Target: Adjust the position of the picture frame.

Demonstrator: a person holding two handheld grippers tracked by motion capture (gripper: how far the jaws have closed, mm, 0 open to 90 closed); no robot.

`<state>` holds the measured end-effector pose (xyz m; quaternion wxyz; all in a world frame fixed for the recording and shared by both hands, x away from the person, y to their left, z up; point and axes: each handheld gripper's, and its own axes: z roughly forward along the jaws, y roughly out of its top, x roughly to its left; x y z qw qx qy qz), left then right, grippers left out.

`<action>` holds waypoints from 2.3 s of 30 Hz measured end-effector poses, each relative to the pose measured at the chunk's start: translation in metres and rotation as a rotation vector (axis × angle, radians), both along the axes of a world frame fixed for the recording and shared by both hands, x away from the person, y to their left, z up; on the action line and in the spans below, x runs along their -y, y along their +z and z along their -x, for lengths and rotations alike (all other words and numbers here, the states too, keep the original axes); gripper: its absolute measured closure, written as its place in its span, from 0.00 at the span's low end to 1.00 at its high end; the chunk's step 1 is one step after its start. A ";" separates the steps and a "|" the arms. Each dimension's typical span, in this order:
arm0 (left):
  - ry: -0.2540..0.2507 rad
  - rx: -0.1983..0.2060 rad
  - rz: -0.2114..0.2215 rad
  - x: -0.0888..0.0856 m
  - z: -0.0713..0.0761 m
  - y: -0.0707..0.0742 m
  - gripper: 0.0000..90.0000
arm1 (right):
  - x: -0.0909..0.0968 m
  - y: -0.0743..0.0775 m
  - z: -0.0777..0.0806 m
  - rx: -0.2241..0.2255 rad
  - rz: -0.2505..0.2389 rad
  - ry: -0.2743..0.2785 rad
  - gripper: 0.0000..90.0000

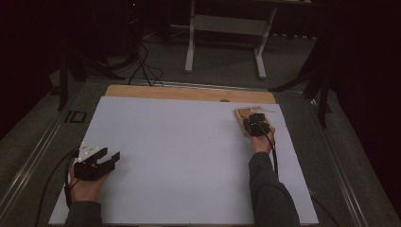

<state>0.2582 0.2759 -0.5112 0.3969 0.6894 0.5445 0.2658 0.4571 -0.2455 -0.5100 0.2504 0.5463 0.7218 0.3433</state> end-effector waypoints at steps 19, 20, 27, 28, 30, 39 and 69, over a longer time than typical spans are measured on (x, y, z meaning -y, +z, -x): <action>-0.051 0.055 -0.005 0.001 0.021 0.008 0.50 | 0.001 -0.001 0.000 -0.025 -0.008 -0.023 1.00; -0.052 0.059 -0.005 0.002 0.021 0.009 0.50 | 0.001 -0.001 0.000 -0.026 -0.006 -0.023 1.00; -0.064 0.059 -0.014 0.004 0.020 0.008 0.50 | -0.004 -0.001 0.003 -0.018 0.006 0.006 1.00; -0.065 0.059 -0.016 0.005 0.020 0.007 0.50 | -0.005 -0.001 0.004 -0.018 0.008 0.012 1.00; -0.070 0.056 -0.021 0.006 0.018 0.006 0.50 | -0.006 -0.002 0.006 -0.015 0.017 0.028 1.00; -0.077 0.054 -0.037 0.009 0.017 0.005 0.50 | -0.011 -0.002 0.013 -0.008 0.036 0.088 1.00; -0.082 0.060 -0.045 0.010 0.016 0.006 0.50 | -0.052 -0.005 0.040 0.005 0.047 0.305 1.00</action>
